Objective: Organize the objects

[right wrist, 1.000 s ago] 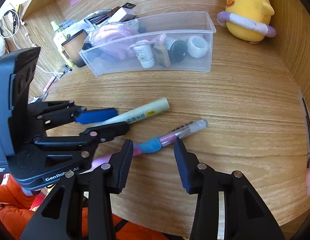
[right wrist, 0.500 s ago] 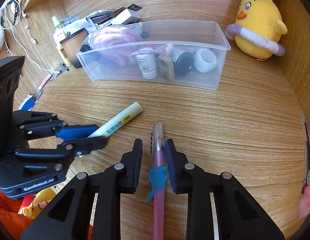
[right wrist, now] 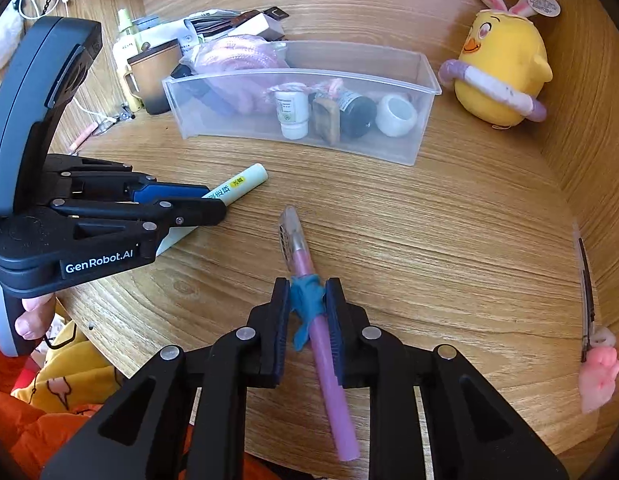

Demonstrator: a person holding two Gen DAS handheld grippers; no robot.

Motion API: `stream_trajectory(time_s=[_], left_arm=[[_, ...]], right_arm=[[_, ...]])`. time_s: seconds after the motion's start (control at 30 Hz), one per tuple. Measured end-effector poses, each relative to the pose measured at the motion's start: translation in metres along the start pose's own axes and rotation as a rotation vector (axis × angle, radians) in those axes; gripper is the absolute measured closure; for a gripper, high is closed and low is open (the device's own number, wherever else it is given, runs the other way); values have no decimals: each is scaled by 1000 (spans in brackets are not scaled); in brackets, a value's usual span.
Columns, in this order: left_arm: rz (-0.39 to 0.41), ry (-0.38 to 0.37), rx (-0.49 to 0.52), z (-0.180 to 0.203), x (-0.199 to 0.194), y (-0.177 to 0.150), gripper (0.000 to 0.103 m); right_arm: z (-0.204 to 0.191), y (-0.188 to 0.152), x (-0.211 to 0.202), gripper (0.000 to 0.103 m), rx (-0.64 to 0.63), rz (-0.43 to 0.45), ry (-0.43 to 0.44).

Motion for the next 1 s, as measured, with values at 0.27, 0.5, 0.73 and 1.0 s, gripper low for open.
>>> stream_trajectory(time_s=[0.27,0.5,0.73,1.0], left_arm=[[76,5,-36,-10,-23,16,88],[175,-6,-45,-16,-56,32,89],[227,18,-41,-19,-76,39,99],[244,28,-43,-33,-83,44,94]], right_arm=[[15,25,-13,87,58,80,17],[26,56,-37,87,81,188,-1],[31,78,-42,87,94,236,8],[31,97,-33,87,98,260,26]])
Point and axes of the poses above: each gripper's, at about its wrist camera, not at the fingertips, and x roughly the way its jaws point, z to its right, y to its top, the point moved 4 cm from there along x, roughly the way its jaws point, and after that the axes turned 1 degree about -x, right-handed, at the moved point
